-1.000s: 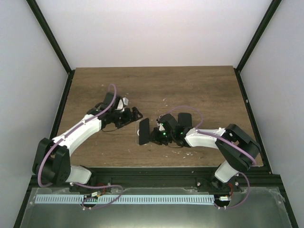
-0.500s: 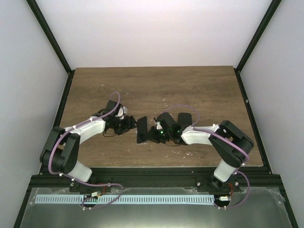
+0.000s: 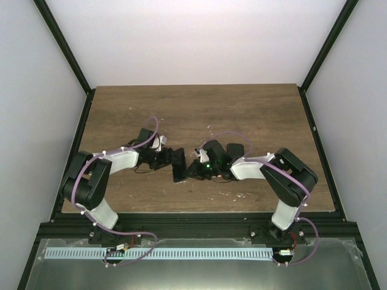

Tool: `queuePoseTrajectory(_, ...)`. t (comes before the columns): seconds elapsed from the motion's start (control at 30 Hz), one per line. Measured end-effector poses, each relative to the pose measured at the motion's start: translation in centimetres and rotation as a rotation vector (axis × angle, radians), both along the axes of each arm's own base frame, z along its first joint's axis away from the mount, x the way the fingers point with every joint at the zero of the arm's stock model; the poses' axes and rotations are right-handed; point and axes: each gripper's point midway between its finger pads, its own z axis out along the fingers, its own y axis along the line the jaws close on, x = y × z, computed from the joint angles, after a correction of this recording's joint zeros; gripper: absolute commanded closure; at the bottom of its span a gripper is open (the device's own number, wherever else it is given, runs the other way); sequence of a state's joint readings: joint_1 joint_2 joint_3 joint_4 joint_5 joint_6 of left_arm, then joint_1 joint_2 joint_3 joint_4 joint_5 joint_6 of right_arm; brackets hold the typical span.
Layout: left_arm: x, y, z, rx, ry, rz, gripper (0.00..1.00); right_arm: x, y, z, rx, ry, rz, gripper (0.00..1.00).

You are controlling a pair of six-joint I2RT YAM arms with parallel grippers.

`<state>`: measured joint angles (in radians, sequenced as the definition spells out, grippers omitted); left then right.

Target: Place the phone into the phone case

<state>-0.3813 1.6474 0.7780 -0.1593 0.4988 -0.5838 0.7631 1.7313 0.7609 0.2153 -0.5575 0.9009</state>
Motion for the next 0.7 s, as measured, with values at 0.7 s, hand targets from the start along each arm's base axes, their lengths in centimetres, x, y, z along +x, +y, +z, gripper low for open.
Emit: queuePoseTrajectory(0.7,-0.13,-0.29,-0.1,-0.057,0.008,0.006,0.41,0.12,-0.06,-0.26,0.04,0.062,0.045,0.94)
